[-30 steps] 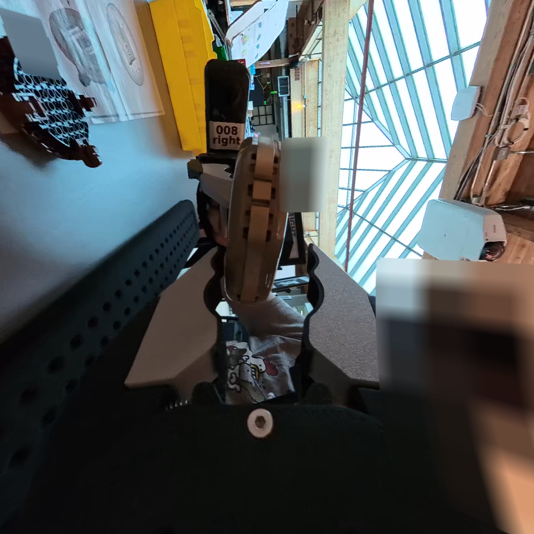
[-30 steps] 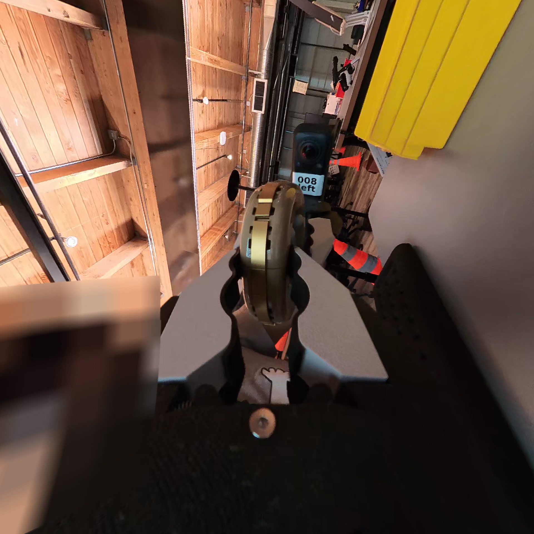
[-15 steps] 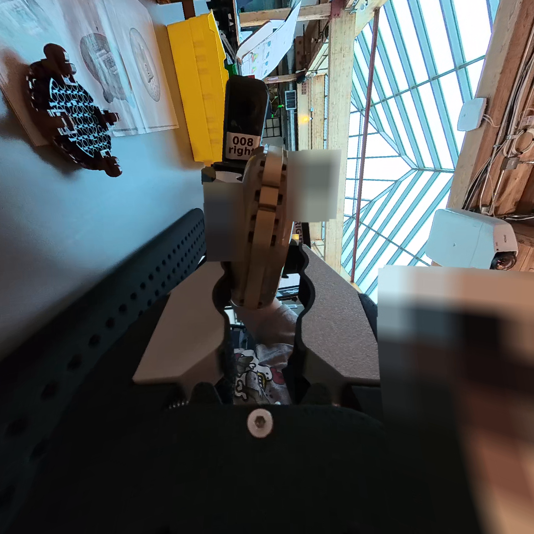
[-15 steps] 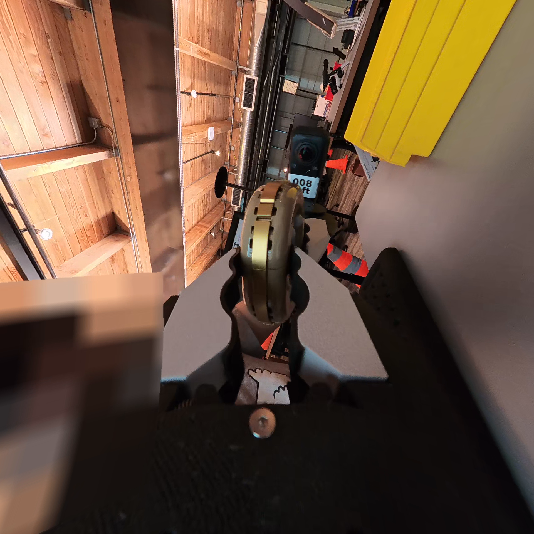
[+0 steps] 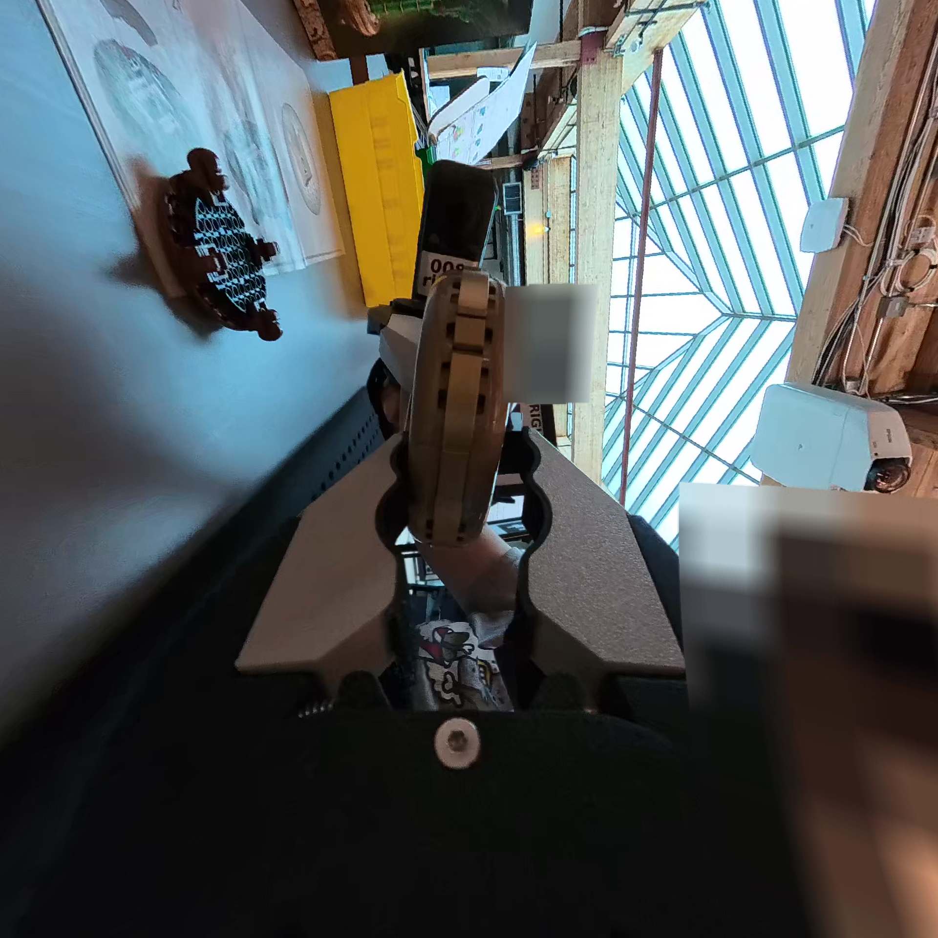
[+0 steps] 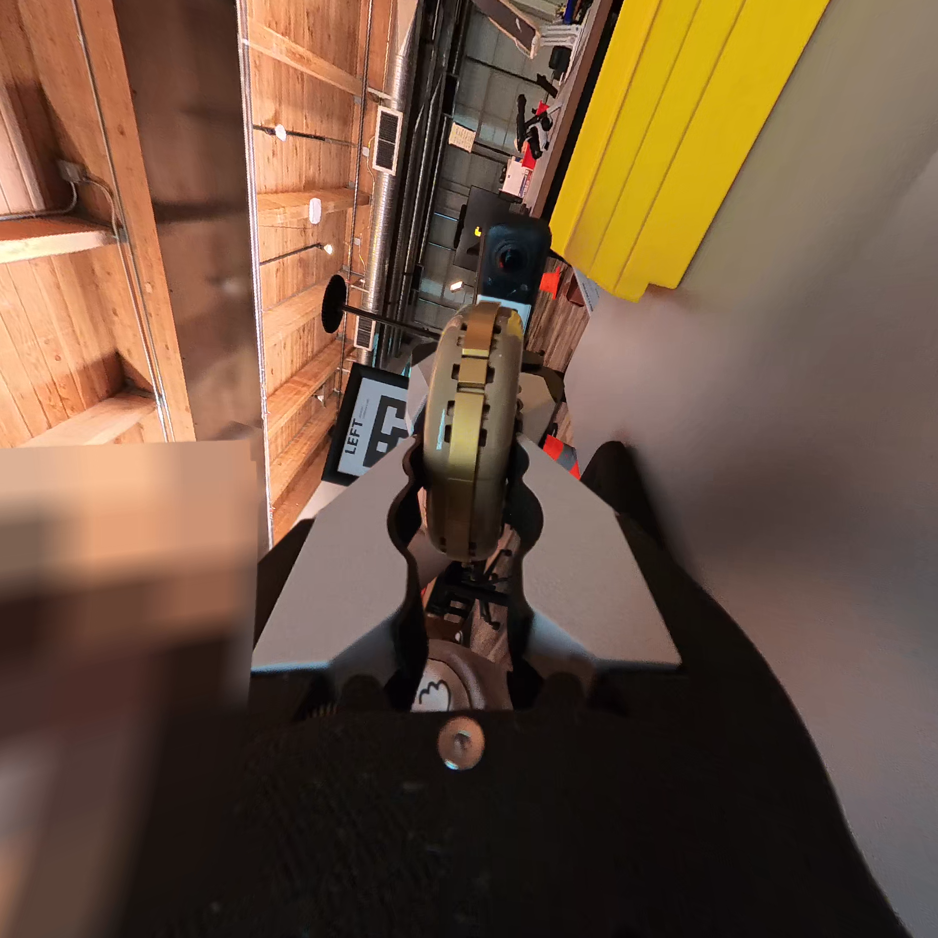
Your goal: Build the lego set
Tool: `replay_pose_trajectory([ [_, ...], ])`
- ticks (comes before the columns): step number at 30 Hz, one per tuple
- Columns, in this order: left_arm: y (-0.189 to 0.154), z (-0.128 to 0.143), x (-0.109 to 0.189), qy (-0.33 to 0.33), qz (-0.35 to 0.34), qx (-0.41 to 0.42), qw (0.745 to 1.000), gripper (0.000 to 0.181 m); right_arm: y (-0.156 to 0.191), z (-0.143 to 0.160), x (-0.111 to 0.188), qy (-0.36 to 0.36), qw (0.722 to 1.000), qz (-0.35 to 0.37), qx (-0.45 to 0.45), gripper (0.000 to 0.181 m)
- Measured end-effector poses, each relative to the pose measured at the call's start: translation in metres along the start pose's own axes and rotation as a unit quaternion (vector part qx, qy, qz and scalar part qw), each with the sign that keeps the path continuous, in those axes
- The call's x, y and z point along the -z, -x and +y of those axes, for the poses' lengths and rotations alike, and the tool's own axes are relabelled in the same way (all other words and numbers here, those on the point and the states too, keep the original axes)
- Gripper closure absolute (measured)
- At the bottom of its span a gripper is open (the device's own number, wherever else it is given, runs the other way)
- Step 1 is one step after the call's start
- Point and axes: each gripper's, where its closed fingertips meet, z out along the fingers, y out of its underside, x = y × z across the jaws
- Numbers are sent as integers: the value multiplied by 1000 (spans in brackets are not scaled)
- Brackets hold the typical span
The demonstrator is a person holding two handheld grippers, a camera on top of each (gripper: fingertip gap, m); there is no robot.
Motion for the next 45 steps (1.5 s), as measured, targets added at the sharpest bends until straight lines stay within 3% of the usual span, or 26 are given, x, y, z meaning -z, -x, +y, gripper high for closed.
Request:
replay_pose_trajectory([
  [3,0,1,4,3,5,-1,1000,141,0,0,-5,11,1000,-10,19,150],
  [10,-3,4,13,6,2,-21,1000,142,11,5,-13,35,997,-34,59,127],
  [16,-2,5,16,-1,-8,-25,1000,142,6,20,-16,78,988,29,132,119],
  [20,-1,6,15,-8,-12,-26,1000,142,-2,22,-15,87,981,75,159,127],
  [25,-3,8,11,-6,-24,-46,999,142,6,17,-15,60,989,42,129,122],
  [36,-7,11,7,-24,-23,-39,999,145,3,23,-16,78,982,68,159,118],
  [45,-9,9,9,-35,-25,-48,998,144,4,21,-17,68,986,51,142,130],
])
